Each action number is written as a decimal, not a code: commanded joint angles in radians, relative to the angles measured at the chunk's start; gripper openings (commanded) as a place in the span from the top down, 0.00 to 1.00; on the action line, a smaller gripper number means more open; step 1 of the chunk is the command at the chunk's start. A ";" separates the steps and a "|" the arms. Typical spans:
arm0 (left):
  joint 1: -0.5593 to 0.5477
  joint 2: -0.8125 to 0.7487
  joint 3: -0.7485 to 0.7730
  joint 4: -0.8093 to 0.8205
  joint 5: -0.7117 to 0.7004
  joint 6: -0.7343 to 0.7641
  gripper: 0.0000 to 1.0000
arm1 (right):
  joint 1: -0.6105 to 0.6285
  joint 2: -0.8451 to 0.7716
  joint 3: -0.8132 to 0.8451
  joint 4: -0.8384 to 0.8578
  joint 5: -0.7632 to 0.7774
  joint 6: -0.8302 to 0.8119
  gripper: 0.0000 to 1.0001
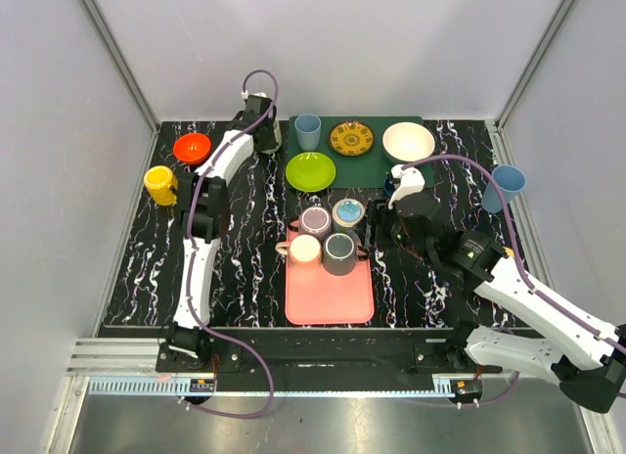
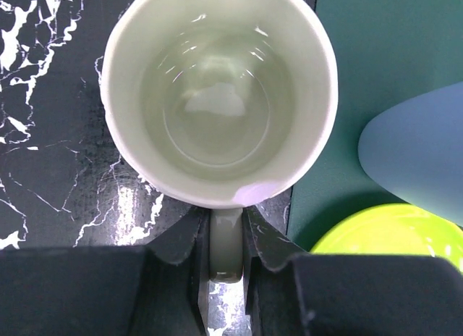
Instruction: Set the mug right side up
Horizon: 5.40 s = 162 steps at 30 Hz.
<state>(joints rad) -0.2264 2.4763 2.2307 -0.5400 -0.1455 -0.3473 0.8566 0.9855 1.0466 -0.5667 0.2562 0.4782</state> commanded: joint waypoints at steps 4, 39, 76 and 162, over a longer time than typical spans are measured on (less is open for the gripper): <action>0.002 -0.063 0.025 0.098 0.014 0.008 0.54 | 0.004 0.005 0.003 0.037 0.055 -0.027 0.35; -0.087 -1.183 -1.355 0.204 0.408 -0.038 0.01 | 0.004 -0.052 -0.171 0.104 0.153 -0.075 0.37; -0.168 -1.059 -1.415 0.327 0.294 -0.139 0.34 | -0.073 -0.068 -0.218 0.165 -0.181 -0.053 0.39; -0.714 -1.305 -1.398 -0.095 0.100 -0.031 0.25 | -0.073 -0.150 -0.226 0.103 -0.196 -0.130 0.40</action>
<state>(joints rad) -0.8986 1.0847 0.7864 -0.6411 0.0288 -0.3515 0.7860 0.8345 0.7963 -0.4614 0.0601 0.3653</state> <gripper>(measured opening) 0.763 0.600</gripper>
